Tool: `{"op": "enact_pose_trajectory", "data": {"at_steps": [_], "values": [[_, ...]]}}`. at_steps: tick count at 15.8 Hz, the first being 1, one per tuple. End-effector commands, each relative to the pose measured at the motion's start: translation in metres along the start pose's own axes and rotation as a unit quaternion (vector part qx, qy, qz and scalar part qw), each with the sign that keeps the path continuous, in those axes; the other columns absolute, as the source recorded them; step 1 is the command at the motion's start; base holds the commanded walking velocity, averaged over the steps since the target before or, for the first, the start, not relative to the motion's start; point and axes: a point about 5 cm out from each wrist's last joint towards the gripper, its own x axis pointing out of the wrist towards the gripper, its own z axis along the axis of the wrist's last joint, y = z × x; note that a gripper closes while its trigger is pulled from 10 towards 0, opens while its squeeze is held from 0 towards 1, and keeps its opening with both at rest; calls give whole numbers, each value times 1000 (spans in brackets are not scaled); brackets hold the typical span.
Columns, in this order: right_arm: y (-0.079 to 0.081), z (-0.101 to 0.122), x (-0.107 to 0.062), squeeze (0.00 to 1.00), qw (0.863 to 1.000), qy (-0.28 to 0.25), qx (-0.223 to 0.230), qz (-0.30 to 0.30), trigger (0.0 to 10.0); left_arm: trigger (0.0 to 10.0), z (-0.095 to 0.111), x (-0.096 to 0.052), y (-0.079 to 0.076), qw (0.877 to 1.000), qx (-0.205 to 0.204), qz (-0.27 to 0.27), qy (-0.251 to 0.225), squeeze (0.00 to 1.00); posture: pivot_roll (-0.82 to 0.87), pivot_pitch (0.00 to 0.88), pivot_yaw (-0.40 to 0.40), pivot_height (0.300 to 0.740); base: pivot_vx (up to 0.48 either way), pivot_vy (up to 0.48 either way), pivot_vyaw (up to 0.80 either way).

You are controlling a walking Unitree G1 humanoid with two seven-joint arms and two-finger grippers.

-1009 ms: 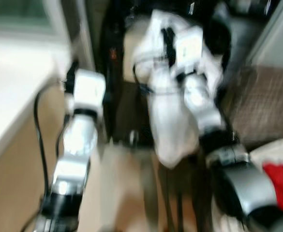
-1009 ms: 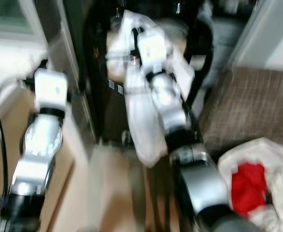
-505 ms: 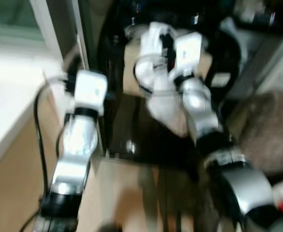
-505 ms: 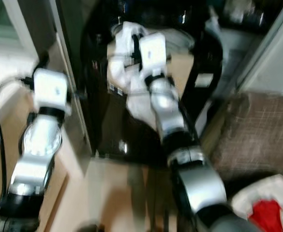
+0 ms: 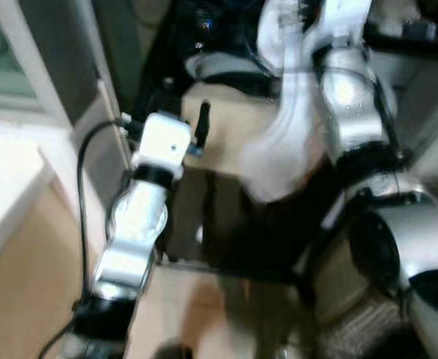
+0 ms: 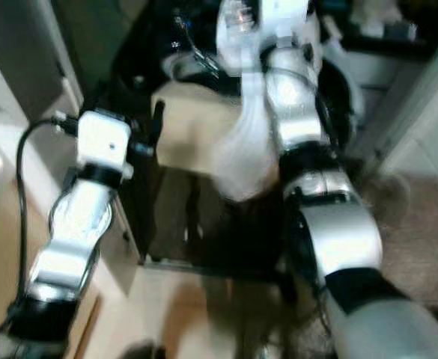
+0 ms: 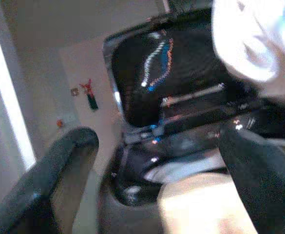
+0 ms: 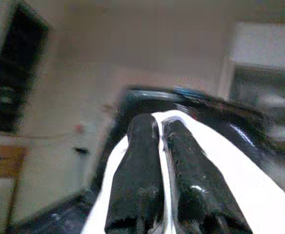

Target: Clothes washing

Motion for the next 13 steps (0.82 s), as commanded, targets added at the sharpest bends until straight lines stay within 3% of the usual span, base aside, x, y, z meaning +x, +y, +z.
{"op": "enact_pose_trajectory", "data": {"at_steps": [1, 2, 4, 7, 9, 10, 11, 12, 13], "values": [[-15, 16, 9, 0, 999, -29, -13, -14, 0, 10000, 6, 3, -7, 1000, -10, -13, -15, 0, 69, 1, -29, 740, 480, 0, 0], [-15, 28, 19, 0, 999, -39, -26, -8, 0, 10000, 7, 3, -9, 1000, -14, -17, -19, 0, 73, 0, -31, 740, 480, 0, 0], [-17, 29, 25, 0, 999, -22, -43, -10, 0, 10000, 9, 3, -11, 999, -19, -26, -24, 0, 85, 0, -41, 740, 480, 0, 0], [-22, 2, 19, 0, 996, 71, -53, -33, 0, 10000, 10, -1, -14, 998, -31, -44, -27, 0, 99, 3, -48, 740, 480, 0, 0], [-29, -14, 11, 0, 990, 122, -27, -64, 0, 10000, 12, -3, -16, 997, -32, -55, -31, 0, 106, 6, -50, 740, 480, 0, 0], [-28, -25, 5, 0, 986, 150, -27, -65, 0, 10000, 15, -3, -15, 997, -34, -55, -36, 0, 106, 6, -50, 740, 480, 0, 0], [-21, -42, -4, 0, 976, 209, 2, -57, 0, 10000, 17, -4, -15, 997, -34, -56, -41, 0, 106, 6, -50, 740, 480, 0, 0], [-14, -58, -15, 0, 964, 263, -20, -38, 10000, 10000, 19, -5, -15, 997, -33, -52, -45, 0, 106, 6, -50, 740, 360, 0, 0], [-9, -70, -24, 0, 954, 298, -13, -25, 10000, 10000, 21, -5, -14, 997, -34, -49, -47, 0, 106, 6, -50, 740, 0, 0, 0]]}}
